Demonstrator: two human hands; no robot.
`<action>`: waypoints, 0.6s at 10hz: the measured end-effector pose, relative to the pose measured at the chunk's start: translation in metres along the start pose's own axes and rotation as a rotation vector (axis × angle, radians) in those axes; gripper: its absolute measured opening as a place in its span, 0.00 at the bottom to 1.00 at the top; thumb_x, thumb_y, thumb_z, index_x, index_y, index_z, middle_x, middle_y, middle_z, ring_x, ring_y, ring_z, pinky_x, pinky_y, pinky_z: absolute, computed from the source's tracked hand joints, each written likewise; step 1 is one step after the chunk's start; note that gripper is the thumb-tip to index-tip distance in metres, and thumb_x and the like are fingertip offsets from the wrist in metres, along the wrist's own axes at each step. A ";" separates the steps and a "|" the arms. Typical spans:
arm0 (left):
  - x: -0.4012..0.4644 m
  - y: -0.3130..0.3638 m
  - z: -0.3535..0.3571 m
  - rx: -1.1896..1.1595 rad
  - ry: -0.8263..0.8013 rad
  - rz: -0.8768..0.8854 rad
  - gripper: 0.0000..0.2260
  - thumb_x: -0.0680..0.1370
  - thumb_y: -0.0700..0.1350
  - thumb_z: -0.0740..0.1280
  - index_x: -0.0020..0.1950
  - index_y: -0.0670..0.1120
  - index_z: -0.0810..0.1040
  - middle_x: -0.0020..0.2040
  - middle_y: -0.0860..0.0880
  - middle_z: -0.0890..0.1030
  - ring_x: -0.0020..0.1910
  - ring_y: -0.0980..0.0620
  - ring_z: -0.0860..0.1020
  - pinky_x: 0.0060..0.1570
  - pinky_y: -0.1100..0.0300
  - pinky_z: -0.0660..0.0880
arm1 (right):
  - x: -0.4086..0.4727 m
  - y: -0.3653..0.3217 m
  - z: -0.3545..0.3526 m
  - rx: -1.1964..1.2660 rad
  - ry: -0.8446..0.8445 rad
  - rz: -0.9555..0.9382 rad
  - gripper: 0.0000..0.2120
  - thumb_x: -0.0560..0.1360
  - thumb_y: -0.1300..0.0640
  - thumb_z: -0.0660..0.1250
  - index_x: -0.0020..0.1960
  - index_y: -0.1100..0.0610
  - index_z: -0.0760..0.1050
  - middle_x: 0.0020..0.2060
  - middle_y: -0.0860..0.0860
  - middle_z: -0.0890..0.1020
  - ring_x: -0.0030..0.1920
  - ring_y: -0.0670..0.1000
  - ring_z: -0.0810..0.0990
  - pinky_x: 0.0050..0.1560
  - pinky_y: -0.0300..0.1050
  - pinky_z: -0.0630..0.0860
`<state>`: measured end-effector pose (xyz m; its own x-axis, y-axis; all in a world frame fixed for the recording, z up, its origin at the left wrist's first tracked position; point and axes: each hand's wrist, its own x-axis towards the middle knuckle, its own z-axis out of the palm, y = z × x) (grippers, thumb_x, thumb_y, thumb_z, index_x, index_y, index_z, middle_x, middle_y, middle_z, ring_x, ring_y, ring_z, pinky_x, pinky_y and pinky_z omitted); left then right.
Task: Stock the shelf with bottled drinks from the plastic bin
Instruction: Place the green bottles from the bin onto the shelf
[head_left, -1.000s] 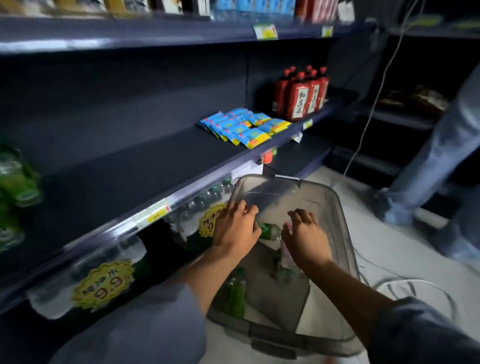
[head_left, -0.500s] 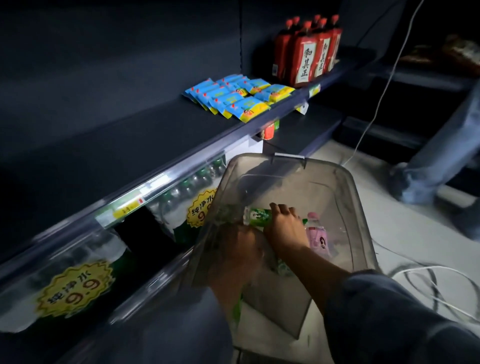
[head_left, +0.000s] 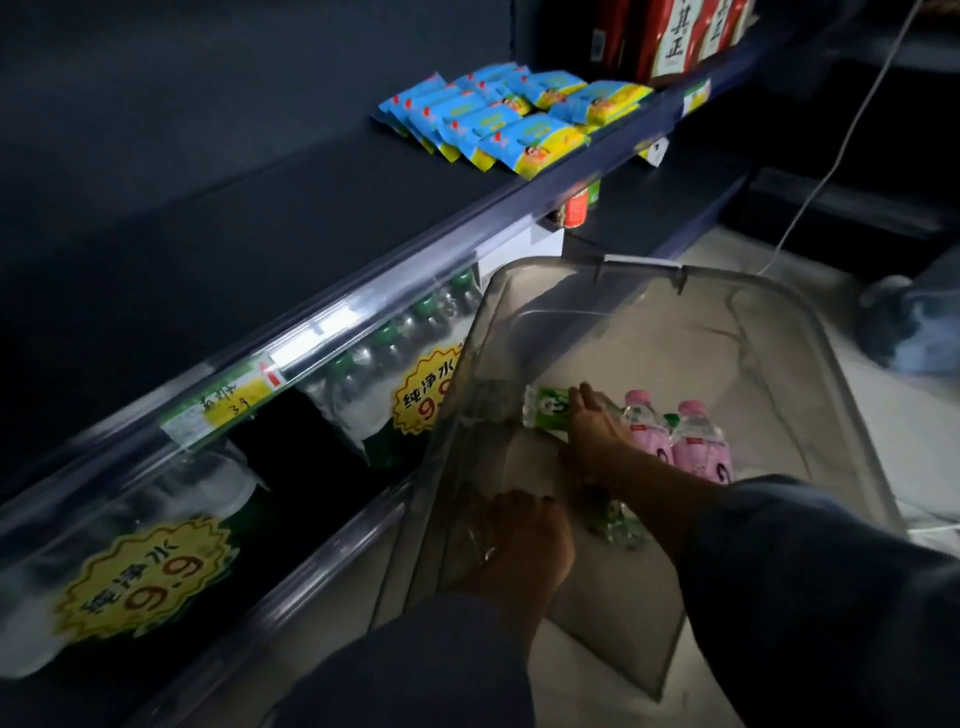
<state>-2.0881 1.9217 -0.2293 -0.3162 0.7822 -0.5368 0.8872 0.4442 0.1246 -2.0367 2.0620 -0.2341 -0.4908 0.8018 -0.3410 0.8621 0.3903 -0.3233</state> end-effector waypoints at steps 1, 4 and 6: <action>0.002 -0.003 -0.004 -0.033 0.088 0.026 0.14 0.81 0.42 0.59 0.63 0.42 0.78 0.63 0.40 0.77 0.64 0.39 0.74 0.61 0.54 0.71 | 0.017 -0.010 0.000 0.030 -0.035 0.024 0.43 0.78 0.62 0.68 0.82 0.60 0.42 0.81 0.58 0.42 0.80 0.62 0.51 0.79 0.56 0.54; 0.011 -0.011 -0.007 -0.024 0.084 0.063 0.14 0.81 0.39 0.61 0.64 0.41 0.78 0.64 0.40 0.79 0.66 0.40 0.76 0.52 0.57 0.74 | 0.020 -0.010 0.010 -0.037 0.070 0.017 0.27 0.77 0.61 0.69 0.74 0.60 0.66 0.70 0.60 0.61 0.65 0.64 0.73 0.68 0.58 0.72; 0.010 -0.012 -0.006 0.039 0.090 0.068 0.15 0.81 0.41 0.60 0.68 0.44 0.75 0.67 0.41 0.76 0.68 0.39 0.74 0.66 0.49 0.70 | 0.027 -0.010 0.006 0.242 0.098 0.180 0.20 0.78 0.39 0.63 0.56 0.55 0.80 0.57 0.56 0.77 0.52 0.57 0.78 0.52 0.48 0.77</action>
<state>-2.1040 1.9262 -0.2311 -0.2816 0.8468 -0.4512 0.9196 0.3725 0.1251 -2.0592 2.0771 -0.2451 -0.3087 0.8925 -0.3288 0.8731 0.1286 -0.4704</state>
